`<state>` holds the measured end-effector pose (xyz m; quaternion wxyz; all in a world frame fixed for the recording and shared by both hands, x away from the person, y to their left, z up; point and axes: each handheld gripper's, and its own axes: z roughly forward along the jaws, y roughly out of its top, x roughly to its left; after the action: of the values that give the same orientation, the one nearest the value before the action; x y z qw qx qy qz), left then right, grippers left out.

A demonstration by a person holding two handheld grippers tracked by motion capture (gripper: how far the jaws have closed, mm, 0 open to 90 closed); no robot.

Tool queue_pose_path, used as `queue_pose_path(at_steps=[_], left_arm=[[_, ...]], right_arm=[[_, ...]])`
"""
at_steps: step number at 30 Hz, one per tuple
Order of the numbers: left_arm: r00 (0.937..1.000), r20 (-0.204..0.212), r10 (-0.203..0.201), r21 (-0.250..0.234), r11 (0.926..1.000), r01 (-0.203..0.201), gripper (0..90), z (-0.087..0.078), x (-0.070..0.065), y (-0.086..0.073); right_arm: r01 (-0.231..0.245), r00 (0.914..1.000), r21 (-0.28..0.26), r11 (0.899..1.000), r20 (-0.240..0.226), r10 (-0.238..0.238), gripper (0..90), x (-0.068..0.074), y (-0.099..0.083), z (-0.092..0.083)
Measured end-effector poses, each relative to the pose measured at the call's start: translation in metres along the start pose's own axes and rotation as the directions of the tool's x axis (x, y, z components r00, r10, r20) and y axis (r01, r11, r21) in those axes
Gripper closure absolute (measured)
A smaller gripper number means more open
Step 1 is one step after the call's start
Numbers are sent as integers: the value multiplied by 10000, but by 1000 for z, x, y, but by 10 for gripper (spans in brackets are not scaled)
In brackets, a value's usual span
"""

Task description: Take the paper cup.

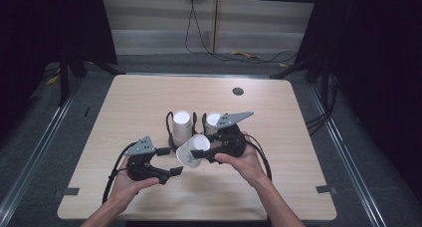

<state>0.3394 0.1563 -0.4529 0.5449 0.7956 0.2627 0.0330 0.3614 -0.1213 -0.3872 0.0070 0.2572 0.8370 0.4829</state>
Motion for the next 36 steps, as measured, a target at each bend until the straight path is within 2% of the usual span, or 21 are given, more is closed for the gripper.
queue_pose_path(at_steps=[6, 9, 14, 16, 19, 25, 29, 30, 36], left_arm=[[10000, 0, 8, -430, 9991, -8, 158, -14, 1, 2], [10000, 40, 56, -419, 9991, -54, 158, -16, 1, 0], [9994, 240, 261, -217, 9994, -255, 158, -10, -1, -5], [9993, 348, 167, -263, 9995, -158, 158, -7, -2, -6], [9991, 350, 228, -187, 9996, -221, 163, -4, -4, -7], [9985, 397, 380, -344, 9987, -366, 161, -2, -3, -8], [9968, 684, 410, -478, 9981, -378, 158, 0, -4, -8], [9960, 794, 413, -470, 9982, -377, 158, 0, -3, -8], [9946, 857, 593, -387, 9977, -562, 158, 1, -4, -10]], right_arm=[[-218, 9994, -504, 9985, -294, 204, 381, 2, -10, 1], [-342, 9987, -468, 9983, -390, 324, 381, 2, -16, 5], [-372, 9976, -574, 9977, -597, 338, 381, 3, -21, 9], [-457, 9961, -707, 9965, -780, 401, 381, 2, -23, 10], [-484, 9956, -783, 9958, -834, 418, 381, 2, -24, 12], [-558, 9939, -870, 9946, -993, 470, 381, 1, -25, 13], [-772, 9893, -938, 9926, -1311, 646, 380, 0, -26, 16], [-817, 9890, -950, 9921, -1306, 690, 380, 0, -26, 17], [-937, 9860, -924, 9913, -1467, 795, 380, 0, -25, 20]])
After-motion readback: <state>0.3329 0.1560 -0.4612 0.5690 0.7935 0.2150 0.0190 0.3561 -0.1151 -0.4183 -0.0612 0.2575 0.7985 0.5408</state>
